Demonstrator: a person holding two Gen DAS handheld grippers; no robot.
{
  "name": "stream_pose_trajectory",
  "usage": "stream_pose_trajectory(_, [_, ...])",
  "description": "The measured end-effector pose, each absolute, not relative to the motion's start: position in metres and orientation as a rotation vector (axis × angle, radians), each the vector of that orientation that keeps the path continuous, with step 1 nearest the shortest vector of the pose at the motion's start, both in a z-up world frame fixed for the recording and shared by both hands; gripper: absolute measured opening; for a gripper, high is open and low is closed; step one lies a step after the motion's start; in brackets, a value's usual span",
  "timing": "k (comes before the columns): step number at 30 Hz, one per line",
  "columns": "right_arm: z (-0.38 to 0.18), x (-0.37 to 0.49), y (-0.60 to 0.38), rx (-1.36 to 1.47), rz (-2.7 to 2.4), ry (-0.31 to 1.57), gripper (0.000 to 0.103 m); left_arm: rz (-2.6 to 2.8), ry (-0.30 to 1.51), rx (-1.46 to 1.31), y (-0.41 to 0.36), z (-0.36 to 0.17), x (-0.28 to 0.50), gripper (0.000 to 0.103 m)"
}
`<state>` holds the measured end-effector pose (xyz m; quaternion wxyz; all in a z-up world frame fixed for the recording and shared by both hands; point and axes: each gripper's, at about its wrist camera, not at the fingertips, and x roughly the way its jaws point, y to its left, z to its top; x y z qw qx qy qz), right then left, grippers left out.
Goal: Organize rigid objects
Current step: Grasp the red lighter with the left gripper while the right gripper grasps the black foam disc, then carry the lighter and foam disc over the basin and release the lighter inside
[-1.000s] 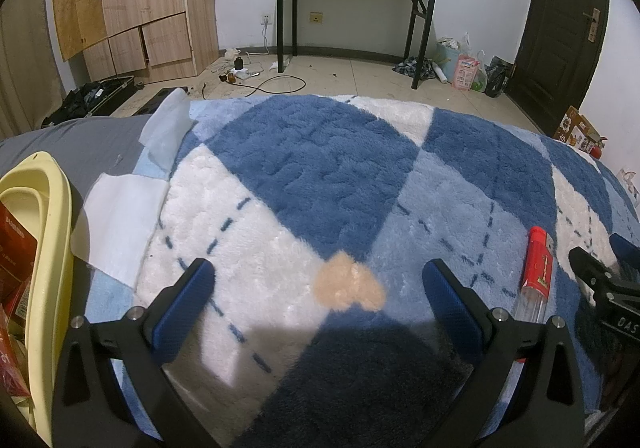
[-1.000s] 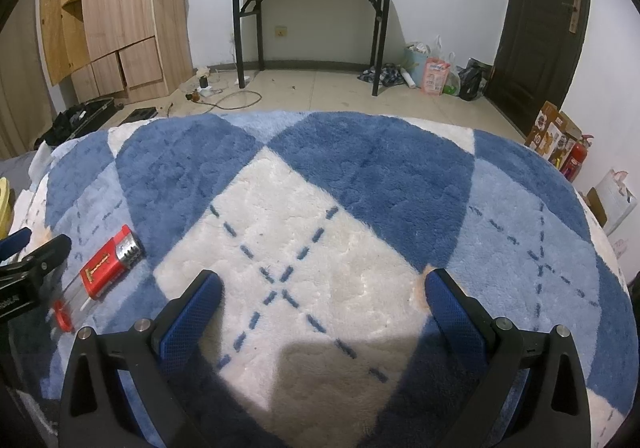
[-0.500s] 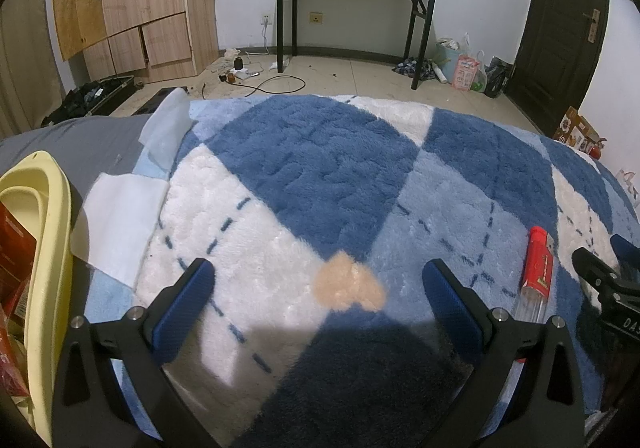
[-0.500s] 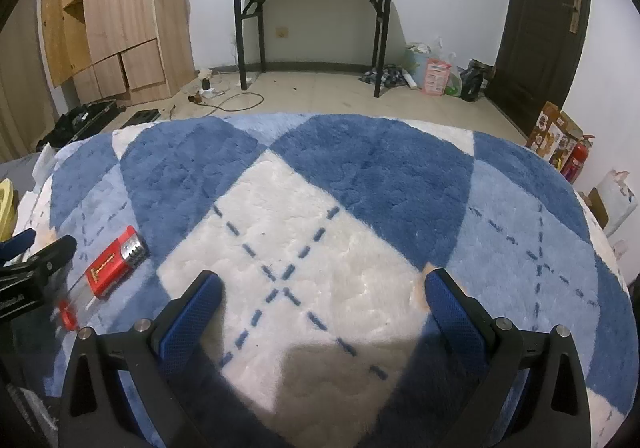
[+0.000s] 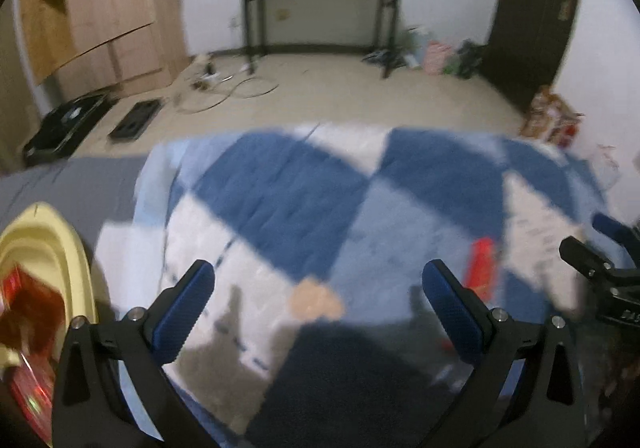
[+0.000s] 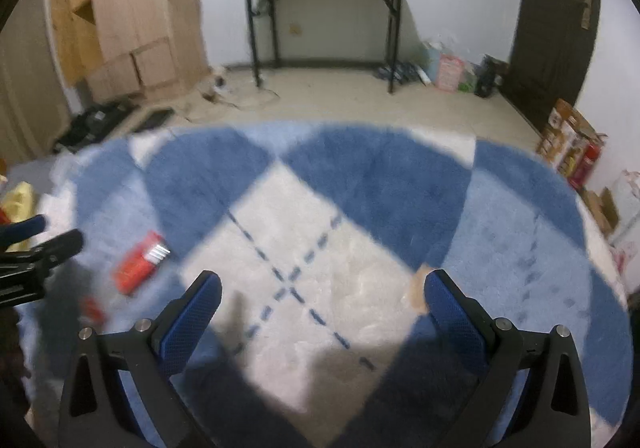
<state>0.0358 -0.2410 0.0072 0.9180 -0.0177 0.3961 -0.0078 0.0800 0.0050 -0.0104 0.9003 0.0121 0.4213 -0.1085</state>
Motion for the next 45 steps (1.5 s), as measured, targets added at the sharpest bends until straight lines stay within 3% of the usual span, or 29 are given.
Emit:
stream_pose_trajectory(3, [0.049, 0.018, -0.223, -0.115, 0.204, 0.779, 0.103, -0.350, 0.924, 0.048, -0.010, 0.005, 0.084, 0.103])
stream_pose_trajectory(6, [0.056, -0.010, -0.201, -0.183, 0.371, 0.796, 0.103, -0.432, 0.956, 0.120, -0.033, 0.010, 0.085, 0.103])
stream_pose_trajectory(15, [-0.006, -0.055, -0.133, -0.369, 0.660, 0.937, 0.103, -0.547, 1.093, 0.168, -0.071, -0.028, 0.090, 0.102])
stream_pose_trajectory(18, [-0.014, -0.051, -0.124, -0.367, 0.668, 0.923, 0.102, -0.580, 1.134, 0.160, -0.073, -0.045, 0.091, 0.091])
stream_pose_trajectory(19, [-0.015, -0.049, -0.121, -0.372, 0.667, 0.917, 0.099, -0.575, 1.121, 0.176, -0.074, -0.046, 0.089, 0.090])
stream_pose_trajectory(20, [-0.017, -0.047, -0.119, -0.382, 0.662, 0.904, 0.088, -0.579, 1.108, 0.183, -0.074, -0.047, 0.088, 0.090])
stream_pose_trajectory(21, [-0.019, -0.046, -0.116, -0.389, 0.655, 0.892, 0.083, -0.581, 1.096, 0.174, -0.074, -0.046, 0.087, 0.086])
stream_pose_trajectory(23, [-0.022, -0.044, -0.112, -0.358, 0.692, 0.895, 0.070, -0.565, 1.068, 0.159, -0.068, -0.042, 0.086, 0.060])
stream_pose_trajectory(24, [-0.023, -0.047, -0.111, -0.366, 0.693, 0.893, 0.070, -0.531, 1.053, 0.149, -0.062, -0.040, 0.087, 0.040])
stream_pose_trajectory(25, [-0.023, -0.048, -0.107, -0.380, 0.695, 0.884, 0.070, -0.514, 1.047, 0.122, -0.058, -0.039, 0.087, 0.027])
stream_pose_trajectory(38, [-0.008, -0.034, -0.133, -0.319, 0.692, 0.898, 0.069, -0.516, 1.013, 0.066, -0.051, -0.033, 0.079, 0.024])
stream_pose_trajectory(45, [0.017, -0.030, -0.150, -0.211, 0.643, 0.822, 0.069, -0.412, 0.873, -0.012, -0.007, 0.037, 0.056, 0.024])
